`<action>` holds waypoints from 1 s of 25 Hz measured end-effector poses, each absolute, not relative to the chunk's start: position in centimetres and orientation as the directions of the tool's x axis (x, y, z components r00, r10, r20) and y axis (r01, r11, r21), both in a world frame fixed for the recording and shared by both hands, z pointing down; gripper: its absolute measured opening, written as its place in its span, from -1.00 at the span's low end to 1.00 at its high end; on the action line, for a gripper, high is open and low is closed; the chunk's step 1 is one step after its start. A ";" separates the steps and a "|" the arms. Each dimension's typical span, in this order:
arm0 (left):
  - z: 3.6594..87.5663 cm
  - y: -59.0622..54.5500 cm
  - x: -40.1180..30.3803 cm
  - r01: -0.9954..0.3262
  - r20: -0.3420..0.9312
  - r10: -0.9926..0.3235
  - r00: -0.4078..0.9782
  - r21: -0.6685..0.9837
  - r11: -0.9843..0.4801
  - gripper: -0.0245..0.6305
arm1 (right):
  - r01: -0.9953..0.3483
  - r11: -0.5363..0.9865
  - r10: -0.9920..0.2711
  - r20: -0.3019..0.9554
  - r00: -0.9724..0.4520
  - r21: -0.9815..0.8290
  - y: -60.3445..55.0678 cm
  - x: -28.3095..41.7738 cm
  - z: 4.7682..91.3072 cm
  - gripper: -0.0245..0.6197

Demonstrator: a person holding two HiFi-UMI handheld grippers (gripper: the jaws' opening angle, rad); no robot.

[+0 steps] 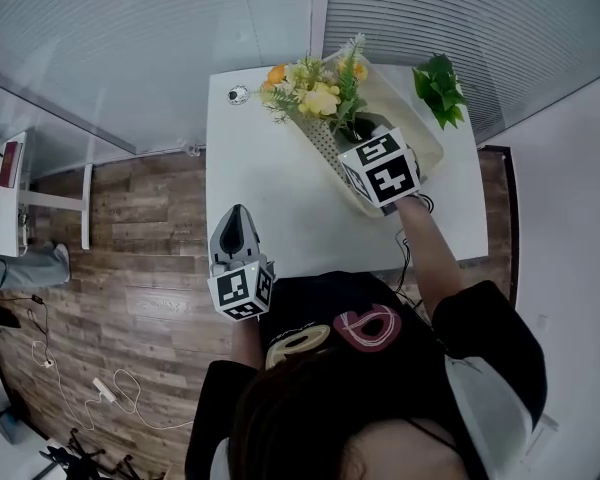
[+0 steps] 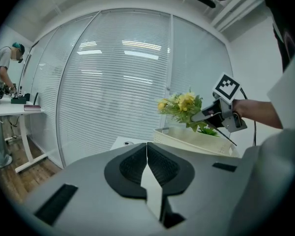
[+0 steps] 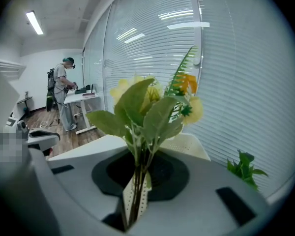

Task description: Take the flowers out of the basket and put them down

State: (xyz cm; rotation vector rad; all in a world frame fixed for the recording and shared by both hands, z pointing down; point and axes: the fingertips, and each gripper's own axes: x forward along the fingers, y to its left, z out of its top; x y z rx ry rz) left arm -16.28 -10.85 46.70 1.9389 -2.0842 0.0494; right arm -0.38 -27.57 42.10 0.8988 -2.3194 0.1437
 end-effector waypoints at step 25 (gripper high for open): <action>46.0 -8.8 -21.6 -0.971 0.218 -0.969 -0.113 0.182 0.155 -0.87 | -0.532 0.846 -0.420 0.642 -0.642 0.021 -20.4 -10.0 44.1 -0.75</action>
